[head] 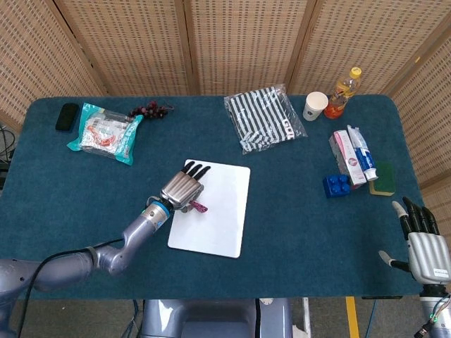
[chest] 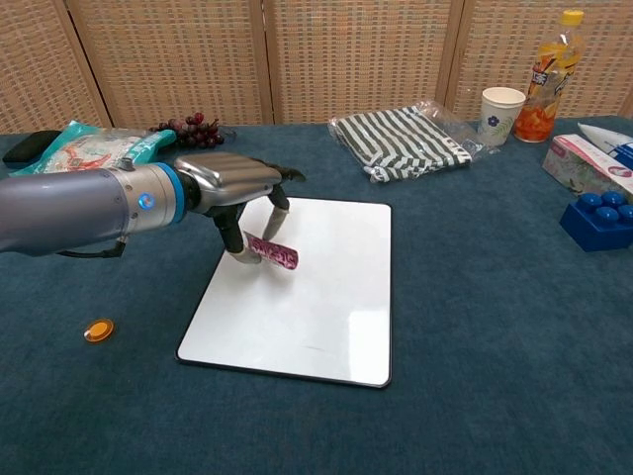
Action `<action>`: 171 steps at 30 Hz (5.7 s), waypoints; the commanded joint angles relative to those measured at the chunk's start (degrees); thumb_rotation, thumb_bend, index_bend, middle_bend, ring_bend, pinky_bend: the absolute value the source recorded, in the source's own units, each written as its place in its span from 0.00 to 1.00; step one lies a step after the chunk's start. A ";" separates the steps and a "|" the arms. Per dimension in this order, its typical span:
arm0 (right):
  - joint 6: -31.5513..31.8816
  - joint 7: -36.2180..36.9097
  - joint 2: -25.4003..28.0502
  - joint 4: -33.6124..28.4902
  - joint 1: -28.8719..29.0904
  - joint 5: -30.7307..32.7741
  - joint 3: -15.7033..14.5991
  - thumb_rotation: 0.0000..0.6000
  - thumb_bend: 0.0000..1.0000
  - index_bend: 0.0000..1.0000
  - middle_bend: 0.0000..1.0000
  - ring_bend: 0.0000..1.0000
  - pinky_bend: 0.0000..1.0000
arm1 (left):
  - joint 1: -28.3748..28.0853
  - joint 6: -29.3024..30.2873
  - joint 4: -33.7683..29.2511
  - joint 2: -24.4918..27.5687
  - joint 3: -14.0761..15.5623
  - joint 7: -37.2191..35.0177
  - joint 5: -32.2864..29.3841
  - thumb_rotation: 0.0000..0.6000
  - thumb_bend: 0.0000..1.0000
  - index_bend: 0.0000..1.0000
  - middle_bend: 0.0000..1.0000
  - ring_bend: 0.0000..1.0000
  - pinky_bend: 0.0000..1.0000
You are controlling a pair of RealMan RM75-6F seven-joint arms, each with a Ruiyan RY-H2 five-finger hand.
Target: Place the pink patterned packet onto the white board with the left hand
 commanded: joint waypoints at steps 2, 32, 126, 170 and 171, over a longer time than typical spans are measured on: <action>0.04 0.01 -0.02 0.04 -0.01 0.00 0.01 1.00 0.00 0.05 0.00 0.00 0.00 | -1.02 -0.35 1.20 -1.47 0.17 0.25 -1.47 1.00 0.18 0.05 0.00 0.00 0.00; 0.65 -0.90 -0.28 -0.14 -0.23 -0.23 -0.07 1.00 0.00 0.05 0.00 0.00 0.00 | 16.03 15.33 -7.19 16.39 16.19 -28.13 26.34 1.00 0.43 0.38 0.00 0.00 0.00; 0.43 0.29 0.07 -0.08 -0.25 -0.53 -0.24 1.00 0.00 0.05 0.00 0.00 0.00 | 25.79 27.11 13.37 6.58 20.01 -39.61 39.05 1.00 0.38 0.55 0.00 0.00 0.00; -0.44 0.78 0.52 -0.32 -0.03 0.35 -0.07 1.00 0.00 0.05 0.00 0.00 0.00 | 0.20 0.34 17.99 -9.95 -0.16 -22.24 13.60 1.00 0.32 0.01 0.00 0.00 0.00; -0.44 0.76 0.50 -0.32 -0.04 0.36 -0.08 1.00 0.00 0.05 0.00 0.00 0.00 | 0.23 0.48 17.76 -9.75 -0.13 -22.15 13.59 1.00 0.31 0.00 0.00 0.00 0.00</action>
